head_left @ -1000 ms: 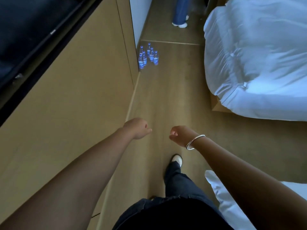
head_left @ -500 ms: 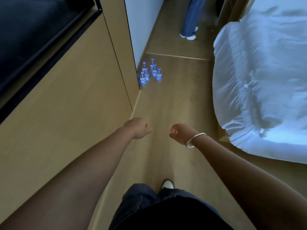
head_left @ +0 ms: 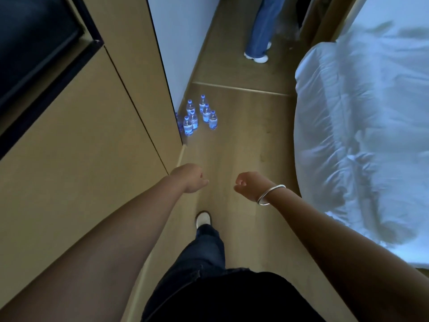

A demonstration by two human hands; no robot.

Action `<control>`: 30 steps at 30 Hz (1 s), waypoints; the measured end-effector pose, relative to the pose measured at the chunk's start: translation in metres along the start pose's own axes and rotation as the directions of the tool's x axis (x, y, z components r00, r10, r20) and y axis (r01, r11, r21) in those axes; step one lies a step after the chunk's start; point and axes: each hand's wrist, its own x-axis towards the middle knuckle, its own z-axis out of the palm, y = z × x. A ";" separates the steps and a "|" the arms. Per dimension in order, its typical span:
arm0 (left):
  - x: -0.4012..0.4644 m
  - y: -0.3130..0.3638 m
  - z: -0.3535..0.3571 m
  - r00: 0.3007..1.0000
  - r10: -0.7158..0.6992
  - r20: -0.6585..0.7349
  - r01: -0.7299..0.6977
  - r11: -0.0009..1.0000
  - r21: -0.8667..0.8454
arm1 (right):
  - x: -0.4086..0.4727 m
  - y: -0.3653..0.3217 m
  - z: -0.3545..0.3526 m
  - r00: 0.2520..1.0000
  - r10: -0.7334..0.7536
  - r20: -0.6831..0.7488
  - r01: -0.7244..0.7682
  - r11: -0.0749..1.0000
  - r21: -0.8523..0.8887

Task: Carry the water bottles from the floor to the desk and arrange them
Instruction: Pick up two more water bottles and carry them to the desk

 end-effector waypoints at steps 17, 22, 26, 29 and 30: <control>0.244 -0.063 -0.177 0.999 0.031 0.041 -0.032 0.999 0.027 | 0.261 -0.012 -0.132 0.998 0.055 0.017 -0.057 0.994 0.088; 0.313 -0.069 -0.202 0.997 -0.003 0.082 0.002 1.000 0.012 | 0.333 0.010 -0.159 0.997 0.053 0.055 -0.060 0.990 0.127; 0.379 -0.068 -0.227 0.992 -0.066 0.107 0.071 0.996 -0.049 | 0.400 0.038 -0.183 0.992 0.042 0.121 -0.055 0.993 0.108; 0.421 -0.059 -0.243 0.987 -0.091 0.130 0.103 0.991 -0.089 | 0.442 0.056 -0.208 0.989 0.025 0.143 -0.040 0.994 0.104; 0.438 -0.055 -0.249 0.985 -0.100 0.139 0.115 0.988 -0.105 | 0.459 0.062 -0.218 0.988 0.020 0.150 -0.035 0.994 0.099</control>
